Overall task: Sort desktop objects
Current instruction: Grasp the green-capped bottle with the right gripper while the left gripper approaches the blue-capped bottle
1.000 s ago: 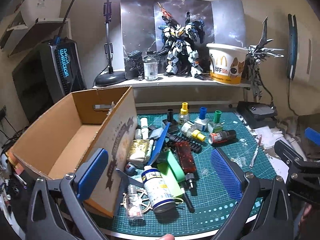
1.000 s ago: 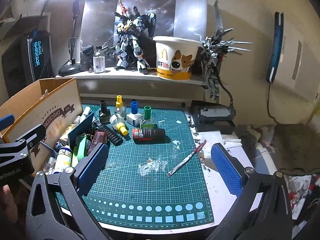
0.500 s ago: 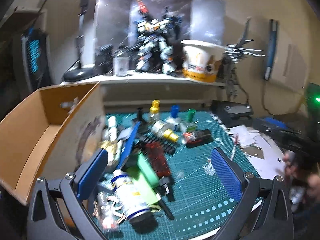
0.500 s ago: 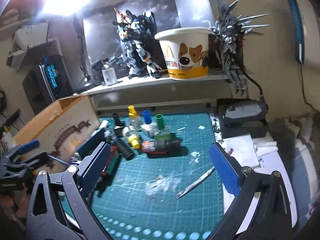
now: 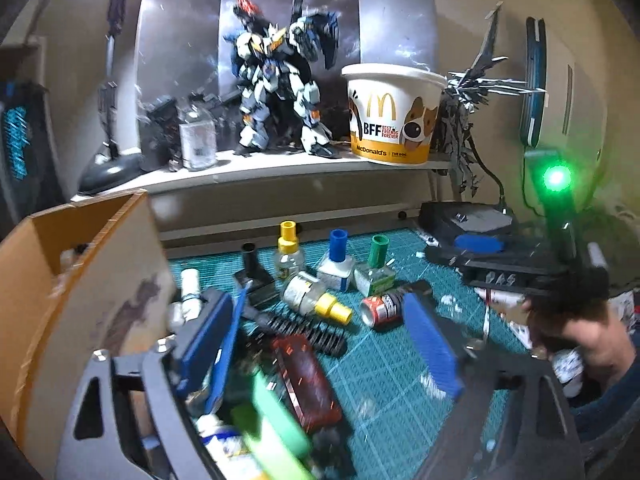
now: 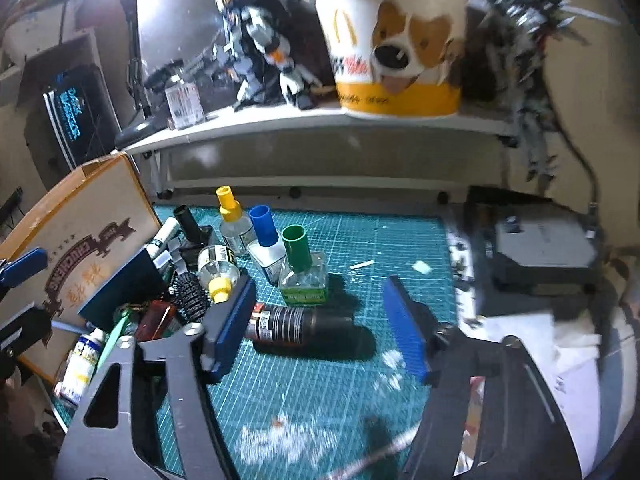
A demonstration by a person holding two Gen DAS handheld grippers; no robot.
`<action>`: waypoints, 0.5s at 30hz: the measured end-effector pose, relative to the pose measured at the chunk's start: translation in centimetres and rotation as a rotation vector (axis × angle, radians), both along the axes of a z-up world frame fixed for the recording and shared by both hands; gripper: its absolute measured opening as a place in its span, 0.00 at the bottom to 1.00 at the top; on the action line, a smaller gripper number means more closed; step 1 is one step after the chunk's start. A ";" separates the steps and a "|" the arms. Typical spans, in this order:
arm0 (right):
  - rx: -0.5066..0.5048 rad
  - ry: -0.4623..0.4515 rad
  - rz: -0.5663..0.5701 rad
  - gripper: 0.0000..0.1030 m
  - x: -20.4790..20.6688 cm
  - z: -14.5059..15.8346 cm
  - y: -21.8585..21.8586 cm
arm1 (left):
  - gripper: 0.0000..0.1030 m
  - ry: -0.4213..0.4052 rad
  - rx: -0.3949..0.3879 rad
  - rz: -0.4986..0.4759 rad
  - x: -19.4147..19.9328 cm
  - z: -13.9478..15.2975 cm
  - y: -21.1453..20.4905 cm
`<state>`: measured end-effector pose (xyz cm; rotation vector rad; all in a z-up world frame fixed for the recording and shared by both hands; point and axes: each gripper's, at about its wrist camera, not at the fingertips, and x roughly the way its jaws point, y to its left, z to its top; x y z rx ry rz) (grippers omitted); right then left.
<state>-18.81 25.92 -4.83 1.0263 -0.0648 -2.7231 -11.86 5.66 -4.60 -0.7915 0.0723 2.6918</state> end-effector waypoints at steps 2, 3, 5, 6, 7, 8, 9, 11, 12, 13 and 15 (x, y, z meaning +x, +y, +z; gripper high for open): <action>-0.001 -0.015 0.013 0.50 -1.3 -0.7 -0.4 | 0.68 -0.016 0.005 -0.008 -1.6 -0.6 0.4; -0.002 -0.022 0.020 0.50 -1.9 -1.0 -0.6 | 0.68 -0.020 0.008 -0.010 -2.1 -0.9 0.6; 0.006 -0.037 0.038 0.50 -3.3 -1.7 -1.0 | 0.68 -0.026 0.013 -0.015 -2.8 -1.4 0.9; 0.008 -0.039 0.042 0.50 -3.6 -1.9 -1.1 | 0.68 -0.024 0.018 -0.022 -3.1 -1.6 1.0; 0.011 -0.041 0.045 0.49 -4.0 -2.1 -1.3 | 0.68 -0.022 0.021 -0.026 -3.2 -1.8 1.1; 0.015 -0.043 0.048 0.46 -4.5 -2.4 -1.4 | 0.68 -0.022 0.015 -0.028 -3.4 -1.9 1.2; 0.019 -0.045 0.051 0.43 -4.8 -2.5 -1.6 | 0.68 -0.021 0.008 -0.030 -3.5 -2.0 1.4; 0.030 -0.059 0.061 0.39 -5.6 -2.9 -1.9 | 0.68 -0.017 -0.013 -0.027 -3.9 -2.2 1.6; 0.036 -0.066 0.066 0.38 -6.0 -3.1 -2.1 | 0.68 -0.013 -0.022 -0.026 -4.1 -2.3 1.7; 0.037 -0.071 0.071 0.37 -6.4 -3.4 -2.2 | 0.68 -0.009 -0.030 -0.026 -4.3 -2.3 1.8; 0.029 -0.082 0.077 0.34 -7.0 -3.8 -2.4 | 0.68 -0.016 -0.018 -0.037 -4.5 -2.5 1.7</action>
